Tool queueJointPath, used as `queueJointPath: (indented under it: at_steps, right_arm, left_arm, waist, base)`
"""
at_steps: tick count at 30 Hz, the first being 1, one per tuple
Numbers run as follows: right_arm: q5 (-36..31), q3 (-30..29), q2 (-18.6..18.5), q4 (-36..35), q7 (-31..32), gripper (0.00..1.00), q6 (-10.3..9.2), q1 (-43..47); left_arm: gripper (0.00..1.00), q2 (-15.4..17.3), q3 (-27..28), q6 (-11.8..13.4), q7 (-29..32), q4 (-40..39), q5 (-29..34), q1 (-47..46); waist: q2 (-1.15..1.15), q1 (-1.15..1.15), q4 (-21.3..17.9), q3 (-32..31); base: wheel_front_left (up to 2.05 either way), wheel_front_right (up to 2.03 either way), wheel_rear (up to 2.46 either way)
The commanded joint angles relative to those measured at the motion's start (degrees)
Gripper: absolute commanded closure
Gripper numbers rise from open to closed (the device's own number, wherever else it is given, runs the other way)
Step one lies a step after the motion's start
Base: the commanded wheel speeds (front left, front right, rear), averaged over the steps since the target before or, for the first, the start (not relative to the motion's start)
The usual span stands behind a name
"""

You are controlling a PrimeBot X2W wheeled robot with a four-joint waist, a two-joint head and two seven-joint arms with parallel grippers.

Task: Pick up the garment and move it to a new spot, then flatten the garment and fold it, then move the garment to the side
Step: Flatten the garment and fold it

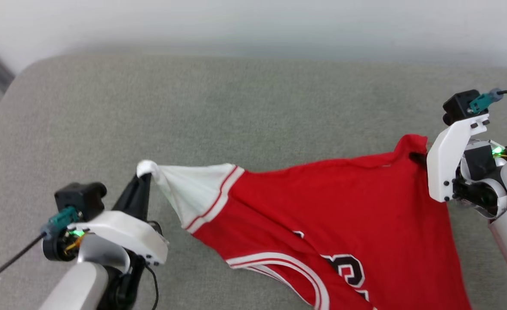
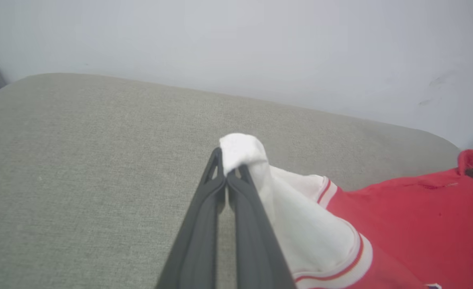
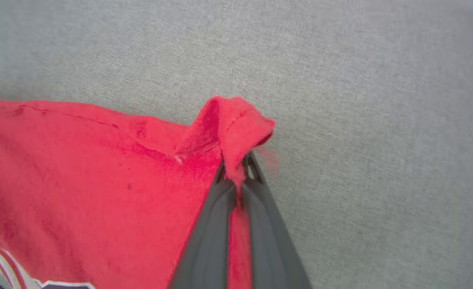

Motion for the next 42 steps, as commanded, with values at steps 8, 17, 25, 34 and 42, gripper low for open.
queueJointPath:
  at_steps: [8,17,25,34,42]
  right_arm:
    - [-2.5,-4.0,3.1,4.5,-7.8,1.00,-0.02,-3.6]
    - [-5.8,-7.0,4.7,7.5,-15.1,1.00,-0.03,-15.8]
    - [-8.2,-9.6,4.4,7.2,-20.5,1.00,-0.02,-30.5]
    - [-11.6,-11.3,3.8,6.3,-27.3,1.00,-0.02,-47.3]
    - [-11.2,-7.6,3.3,10.5,-30.4,1.00,-0.02,-56.0]
  left_arm:
    - [1.00,0.6,0.9,-3.8,3.8,8.5,-1.0,-15.2]
    - [1.00,-0.6,0.6,-7.6,4.3,22.6,2.2,-38.7]
    - [1.00,-0.9,1.2,-9.2,2.3,29.8,5.5,-59.2]
    - [1.00,-1.2,1.5,-11.1,-0.9,36.6,8.5,-79.6]
    - [1.00,-2.1,0.5,-12.7,-2.5,42.9,9.2,-86.0]
  waist:
    - [0.00,0.00,-4.8,-7.6]
    - [0.00,0.00,-7.5,-1.2]
    - [0.00,0.00,-8.0,8.5]
    - [0.00,0.00,-7.7,19.1]
    - [0.00,0.00,-6.5,25.5]
  base:
    - [0.00,0.00,0.00]
    - [0.00,0.00,0.00]
    - [0.00,0.00,0.00]
    - [0.00,0.00,0.00]
    - [0.00,0.00,0.00]
